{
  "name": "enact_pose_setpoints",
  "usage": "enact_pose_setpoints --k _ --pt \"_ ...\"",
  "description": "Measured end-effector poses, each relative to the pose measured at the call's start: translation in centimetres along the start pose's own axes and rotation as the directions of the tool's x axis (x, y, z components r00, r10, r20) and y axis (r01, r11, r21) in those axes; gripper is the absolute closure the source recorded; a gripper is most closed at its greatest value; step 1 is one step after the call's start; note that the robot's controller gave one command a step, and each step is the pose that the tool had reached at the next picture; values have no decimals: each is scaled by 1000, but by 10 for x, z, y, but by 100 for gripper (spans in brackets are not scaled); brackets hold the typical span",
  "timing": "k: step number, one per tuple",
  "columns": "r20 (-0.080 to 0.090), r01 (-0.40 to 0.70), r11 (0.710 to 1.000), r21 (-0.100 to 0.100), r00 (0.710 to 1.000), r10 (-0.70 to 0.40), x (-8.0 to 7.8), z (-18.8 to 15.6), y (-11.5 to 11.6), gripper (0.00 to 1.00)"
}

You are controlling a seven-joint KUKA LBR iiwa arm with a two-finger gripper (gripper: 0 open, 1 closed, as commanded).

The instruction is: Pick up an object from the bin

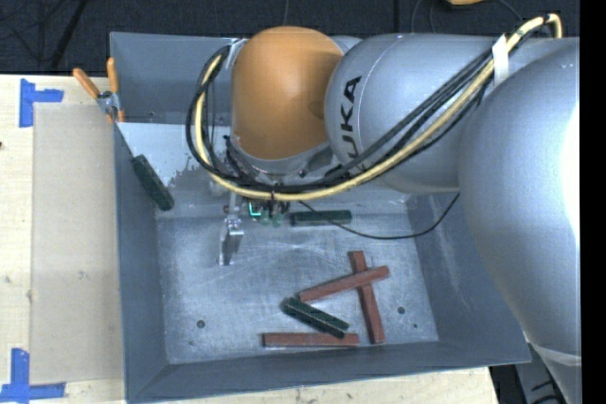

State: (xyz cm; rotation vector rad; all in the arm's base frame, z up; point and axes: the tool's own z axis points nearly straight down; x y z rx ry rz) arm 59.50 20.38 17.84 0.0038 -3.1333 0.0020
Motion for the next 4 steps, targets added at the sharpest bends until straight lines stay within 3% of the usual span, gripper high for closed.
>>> enact_pose_setpoints --k 1,2,3,4 --pt "7 -3 1000 -1 1000 3 -2 -5 -1 0" --pt "4 247 969 3 969 -247 1 33 -107 100" --pt "7 248 969 0 969 -248 1 32 -103 0" --pt "7 247 969 0 969 -247 1 32 -103 0"
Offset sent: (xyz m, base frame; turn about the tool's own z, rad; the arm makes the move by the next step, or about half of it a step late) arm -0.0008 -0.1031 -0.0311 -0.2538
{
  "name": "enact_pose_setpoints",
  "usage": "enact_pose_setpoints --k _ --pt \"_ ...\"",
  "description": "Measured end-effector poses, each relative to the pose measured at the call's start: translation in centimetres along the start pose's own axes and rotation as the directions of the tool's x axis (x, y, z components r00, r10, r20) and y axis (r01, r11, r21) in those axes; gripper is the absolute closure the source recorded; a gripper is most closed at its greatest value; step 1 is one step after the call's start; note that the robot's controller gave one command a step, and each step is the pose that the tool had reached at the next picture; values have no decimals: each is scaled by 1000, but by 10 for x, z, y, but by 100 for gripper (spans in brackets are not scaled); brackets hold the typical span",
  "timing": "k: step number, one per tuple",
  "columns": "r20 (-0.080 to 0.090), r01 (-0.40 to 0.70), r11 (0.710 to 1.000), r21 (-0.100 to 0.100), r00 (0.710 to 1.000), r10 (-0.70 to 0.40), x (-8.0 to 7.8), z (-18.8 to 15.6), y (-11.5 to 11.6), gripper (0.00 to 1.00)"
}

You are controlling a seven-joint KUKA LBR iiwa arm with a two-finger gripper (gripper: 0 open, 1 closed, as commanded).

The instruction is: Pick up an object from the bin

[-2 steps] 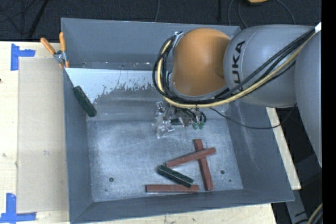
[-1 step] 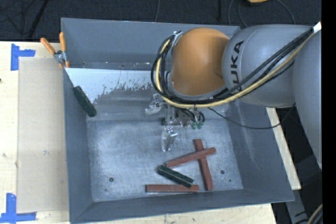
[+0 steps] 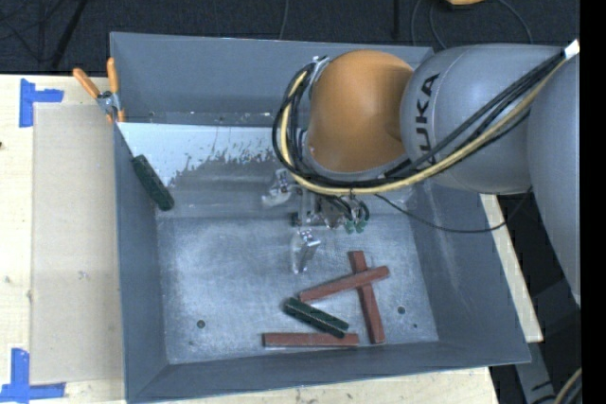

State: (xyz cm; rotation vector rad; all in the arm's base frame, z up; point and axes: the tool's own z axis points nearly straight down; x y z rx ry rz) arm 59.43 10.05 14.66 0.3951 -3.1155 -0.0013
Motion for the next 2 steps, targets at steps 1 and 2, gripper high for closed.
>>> enact_pose_setpoints --k 1,2 --pt "6 59 998 1 998 -59 71 65 -30 100" --pt "6 59 998 1 998 -59 71 65 -30 100"
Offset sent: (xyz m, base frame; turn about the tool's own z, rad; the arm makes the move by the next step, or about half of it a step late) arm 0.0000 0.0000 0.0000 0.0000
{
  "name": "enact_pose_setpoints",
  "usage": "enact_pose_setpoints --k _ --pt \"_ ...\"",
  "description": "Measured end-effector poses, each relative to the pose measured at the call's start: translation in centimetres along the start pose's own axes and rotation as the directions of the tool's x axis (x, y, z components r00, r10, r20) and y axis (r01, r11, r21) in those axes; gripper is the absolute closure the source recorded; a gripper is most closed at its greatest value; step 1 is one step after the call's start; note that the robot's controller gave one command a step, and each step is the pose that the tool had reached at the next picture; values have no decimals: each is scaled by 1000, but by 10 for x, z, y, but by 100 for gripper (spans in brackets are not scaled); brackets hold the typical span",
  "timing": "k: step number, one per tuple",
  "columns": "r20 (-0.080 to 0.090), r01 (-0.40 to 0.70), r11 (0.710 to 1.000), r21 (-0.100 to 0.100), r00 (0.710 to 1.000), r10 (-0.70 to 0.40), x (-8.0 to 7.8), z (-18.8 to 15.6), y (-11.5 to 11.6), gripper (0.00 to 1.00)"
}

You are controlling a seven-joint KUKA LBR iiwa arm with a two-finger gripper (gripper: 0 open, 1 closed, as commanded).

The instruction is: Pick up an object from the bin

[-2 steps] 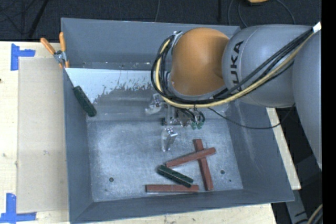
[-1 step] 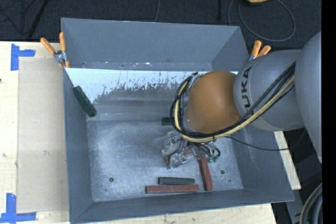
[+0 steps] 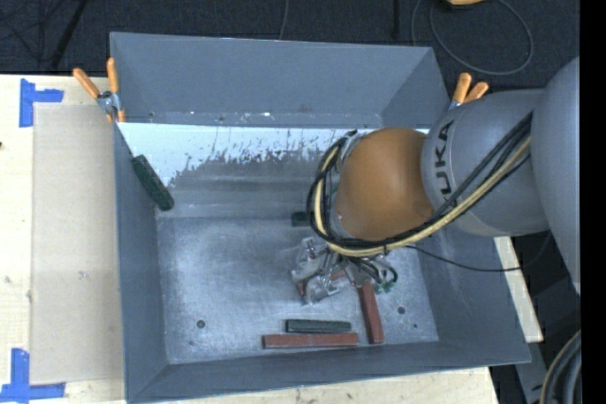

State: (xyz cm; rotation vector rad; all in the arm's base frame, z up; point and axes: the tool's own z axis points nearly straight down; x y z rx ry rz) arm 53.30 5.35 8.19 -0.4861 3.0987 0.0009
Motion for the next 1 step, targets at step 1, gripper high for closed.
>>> enact_pose_setpoints --k 1 --pt "0 -61 998 0 998 61 10 -170 -5 100"
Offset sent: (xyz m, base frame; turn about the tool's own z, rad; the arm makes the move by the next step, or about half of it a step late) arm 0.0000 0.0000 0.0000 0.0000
